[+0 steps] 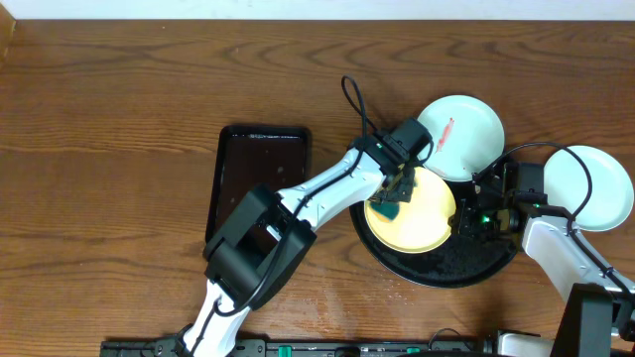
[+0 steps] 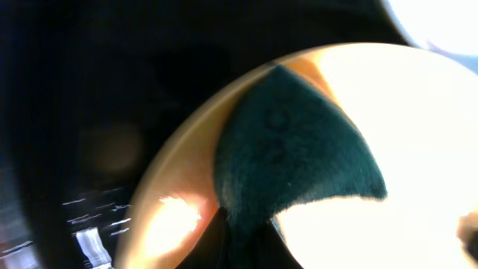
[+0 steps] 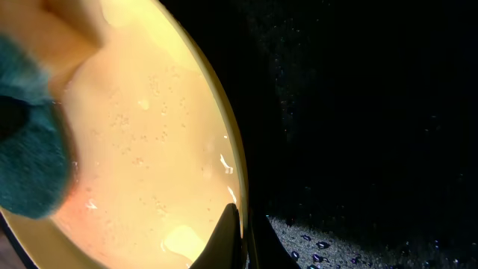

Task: Clean dirty plates on tray and stack at the side
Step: 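Scrub the yellow plate with the sponge in the left gripper, then return the green sponge to the black sponge tray with the left gripper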

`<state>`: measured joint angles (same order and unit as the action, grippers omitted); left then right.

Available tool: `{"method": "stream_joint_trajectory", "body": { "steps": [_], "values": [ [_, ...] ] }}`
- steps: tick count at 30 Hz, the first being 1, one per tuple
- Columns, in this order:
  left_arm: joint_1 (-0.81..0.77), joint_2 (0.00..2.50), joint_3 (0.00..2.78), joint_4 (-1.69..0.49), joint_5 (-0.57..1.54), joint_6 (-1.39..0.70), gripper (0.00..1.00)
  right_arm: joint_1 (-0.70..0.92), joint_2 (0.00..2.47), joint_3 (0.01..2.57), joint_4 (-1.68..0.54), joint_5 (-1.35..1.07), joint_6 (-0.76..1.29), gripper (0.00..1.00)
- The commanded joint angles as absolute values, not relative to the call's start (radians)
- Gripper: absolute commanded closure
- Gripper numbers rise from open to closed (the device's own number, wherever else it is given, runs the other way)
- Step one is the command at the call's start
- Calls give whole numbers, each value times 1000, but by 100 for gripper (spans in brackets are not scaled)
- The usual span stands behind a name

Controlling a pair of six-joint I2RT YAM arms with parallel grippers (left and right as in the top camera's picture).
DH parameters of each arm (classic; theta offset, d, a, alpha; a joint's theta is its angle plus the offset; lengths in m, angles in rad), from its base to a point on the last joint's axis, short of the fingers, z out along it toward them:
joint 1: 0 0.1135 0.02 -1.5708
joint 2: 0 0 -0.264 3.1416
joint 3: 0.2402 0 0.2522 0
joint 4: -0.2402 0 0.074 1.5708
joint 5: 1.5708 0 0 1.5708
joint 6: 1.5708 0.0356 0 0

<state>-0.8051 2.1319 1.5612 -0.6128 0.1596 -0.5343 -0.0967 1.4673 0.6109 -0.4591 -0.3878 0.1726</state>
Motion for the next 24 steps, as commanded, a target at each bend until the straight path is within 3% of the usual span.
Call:
{"method": "stream_joint_trajectory", "body": {
  "steps": [1, 10, 17, 21, 24],
  "values": [
    [-819, 2193, 1555, -548, 484, -514, 93, -96, 1478, 607, -462, -337, 164, 99],
    [-908, 2199, 1555, -533, 562, -290, 93, -96, 1478, 607, -464, -337, 164, 99],
    [-890, 2199, 1555, -611, 549, -258, 93, -96, 1478, 607, -464, -337, 164, 99],
    [-873, 2188, 1556, -692, 393, -310, 93, -96, 1478, 607, -463, -337, 164, 99],
    [-860, 2156, 1557, -745, 163, -411, 93, -96, 1478, 607, -464, -337, 164, 99]
  ]
}}
